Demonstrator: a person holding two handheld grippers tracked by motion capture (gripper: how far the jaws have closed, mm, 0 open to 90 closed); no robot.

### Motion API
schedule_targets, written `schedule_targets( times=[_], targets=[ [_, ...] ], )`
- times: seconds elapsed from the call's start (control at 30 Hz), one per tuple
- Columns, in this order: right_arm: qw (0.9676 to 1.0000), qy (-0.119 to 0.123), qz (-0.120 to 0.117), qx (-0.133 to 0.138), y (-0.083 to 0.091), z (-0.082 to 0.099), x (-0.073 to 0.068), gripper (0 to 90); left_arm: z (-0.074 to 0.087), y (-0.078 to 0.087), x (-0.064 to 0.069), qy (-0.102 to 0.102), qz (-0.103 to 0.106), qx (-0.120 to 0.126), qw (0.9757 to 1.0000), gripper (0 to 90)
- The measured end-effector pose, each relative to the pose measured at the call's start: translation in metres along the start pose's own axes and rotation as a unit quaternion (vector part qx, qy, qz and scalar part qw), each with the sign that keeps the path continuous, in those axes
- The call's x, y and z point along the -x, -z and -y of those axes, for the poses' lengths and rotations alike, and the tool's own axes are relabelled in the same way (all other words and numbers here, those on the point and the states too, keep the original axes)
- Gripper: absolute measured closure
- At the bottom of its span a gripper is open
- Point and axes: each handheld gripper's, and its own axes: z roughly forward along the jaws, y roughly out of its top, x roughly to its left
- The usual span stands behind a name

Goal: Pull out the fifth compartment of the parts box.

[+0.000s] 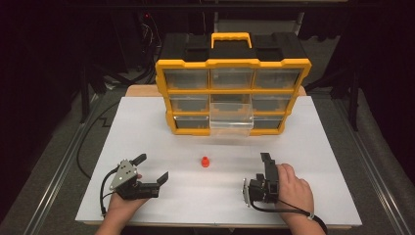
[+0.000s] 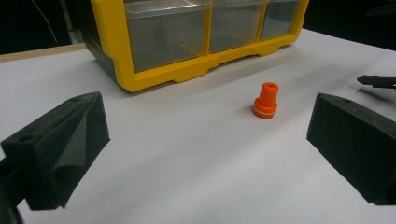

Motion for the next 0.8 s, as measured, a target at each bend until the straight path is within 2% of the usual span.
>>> schedule_targets(
  times=[0.1, 0.27, 0.33, 0.4, 0.43, 0.57, 0.67, 0.73, 0.77, 0.8],
  targets=[
    [1.0, 0.0, -0.001, -0.001, 0.001, 0.0, 0.002, 0.6, 0.0, 0.0, 0.0, -0.001, 0.0, -0.001, 1.0, 0.3],
    [0.9998, -0.003, 0.015, 0.014, 0.002, 0.001, 0.003, 0.1, 0.0, 0.0, 0.0, 0.001, -0.002, -0.002, 1.0, 0.3],
    [0.9997, -0.009, 0.013, 0.016, 0.003, 0.001, 0.004, 0.1, 0.0, 0.0, 0.0, 0.004, -0.002, -0.002, 1.0, 0.3],
    [0.9993, -0.028, 0.012, 0.022, 0.002, 0.003, 0.005, 0.2, 0.0, 0.0, -0.001, 0.005, -0.002, -0.003, 1.0, 0.3],
    [0.9993, -0.028, 0.012, 0.022, 0.002, 0.003, 0.005, 0.2, 0.0, -0.001, -0.001, 0.007, -0.003, -0.003, 1.0, 0.3],
    [0.9987, -0.046, -0.003, 0.022, 0.002, 0.004, 0.008, 0.2, 0.0, -0.001, -0.002, 0.007, -0.007, -0.006, 0.9999, 0.3],
    [0.9962, -0.083, -0.018, 0.022, 0.0, 0.007, 0.008, 0.2, 0.0, -0.001, -0.002, 0.008, -0.006, -0.007, 0.9999, 0.3],
    [0.9946, -0.099, -0.023, 0.022, -0.001, 0.01, 0.01, 0.2, 0.0, -0.001, -0.002, 0.009, -0.005, -0.006, 0.9999, 0.3],
    [0.9931, -0.112, -0.028, 0.02, -0.002, 0.011, 0.01, 0.3, 0.0, -0.001, -0.002, 0.009, -0.005, -0.006, 0.9999, 0.3],
    [0.9886, -0.143, -0.044, 0.018, -0.003, 0.014, 0.01, 0.3, 0.0, -0.001, -0.002, 0.011, -0.005, -0.007, 0.9999, 0.3]
  ],
)
